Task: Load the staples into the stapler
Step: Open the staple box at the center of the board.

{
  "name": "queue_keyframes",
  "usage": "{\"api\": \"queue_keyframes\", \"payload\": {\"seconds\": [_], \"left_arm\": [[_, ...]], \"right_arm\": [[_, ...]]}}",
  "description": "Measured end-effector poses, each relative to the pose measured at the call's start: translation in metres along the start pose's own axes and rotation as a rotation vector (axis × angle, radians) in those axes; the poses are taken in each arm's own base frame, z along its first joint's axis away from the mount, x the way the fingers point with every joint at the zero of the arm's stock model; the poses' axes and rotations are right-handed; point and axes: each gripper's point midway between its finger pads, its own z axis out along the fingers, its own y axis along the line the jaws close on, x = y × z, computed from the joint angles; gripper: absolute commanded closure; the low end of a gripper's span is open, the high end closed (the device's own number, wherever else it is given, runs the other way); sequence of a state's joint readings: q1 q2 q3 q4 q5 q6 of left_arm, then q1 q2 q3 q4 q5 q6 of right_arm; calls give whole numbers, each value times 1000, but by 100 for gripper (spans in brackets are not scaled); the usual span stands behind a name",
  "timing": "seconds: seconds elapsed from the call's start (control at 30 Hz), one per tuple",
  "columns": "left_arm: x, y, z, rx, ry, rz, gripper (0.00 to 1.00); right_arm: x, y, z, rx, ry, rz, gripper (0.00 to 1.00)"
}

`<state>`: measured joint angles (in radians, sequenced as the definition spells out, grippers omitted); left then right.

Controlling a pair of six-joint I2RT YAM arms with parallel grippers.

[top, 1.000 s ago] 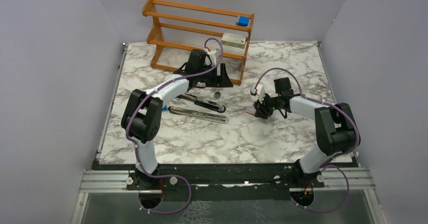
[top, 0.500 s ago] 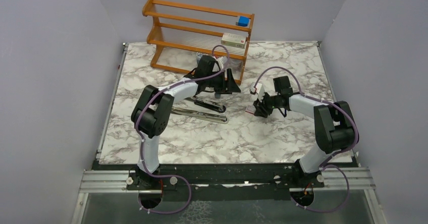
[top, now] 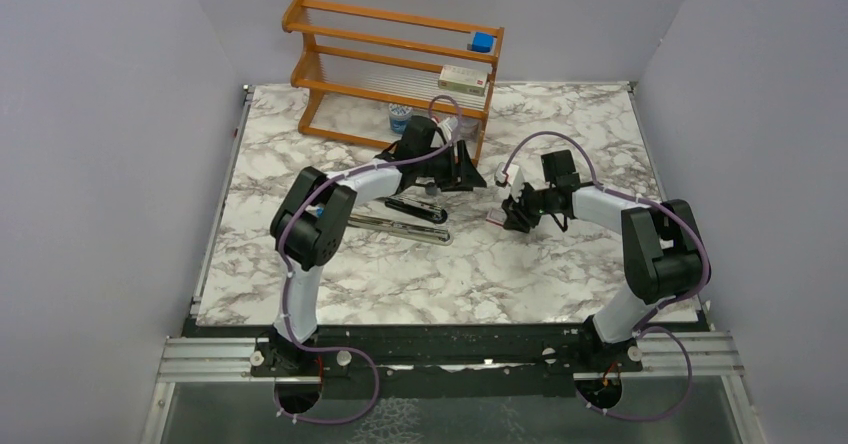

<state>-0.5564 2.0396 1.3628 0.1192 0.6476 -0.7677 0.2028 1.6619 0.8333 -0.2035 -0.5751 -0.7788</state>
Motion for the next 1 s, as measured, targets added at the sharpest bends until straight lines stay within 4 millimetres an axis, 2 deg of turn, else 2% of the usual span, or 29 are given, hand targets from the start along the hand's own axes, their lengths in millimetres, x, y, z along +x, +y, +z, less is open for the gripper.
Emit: {"api": "queue_keyframes", "payload": {"seconds": [0.1,0.27,0.57,1.0], "left_arm": [[13,1,10,0,29,1,55],[33,16,25,-22,79,-18,65],[38,19,30,-24,91,-9,67],[55,29,44,-46,131,-15,67]], "right_arm": [[0,0,0,-1,-1,0,69],[0,0,0,-1,-2,0,69],[0,0,0,-1,-2,1,69],[-3,-5,2,-2,-1,2,70]]}}
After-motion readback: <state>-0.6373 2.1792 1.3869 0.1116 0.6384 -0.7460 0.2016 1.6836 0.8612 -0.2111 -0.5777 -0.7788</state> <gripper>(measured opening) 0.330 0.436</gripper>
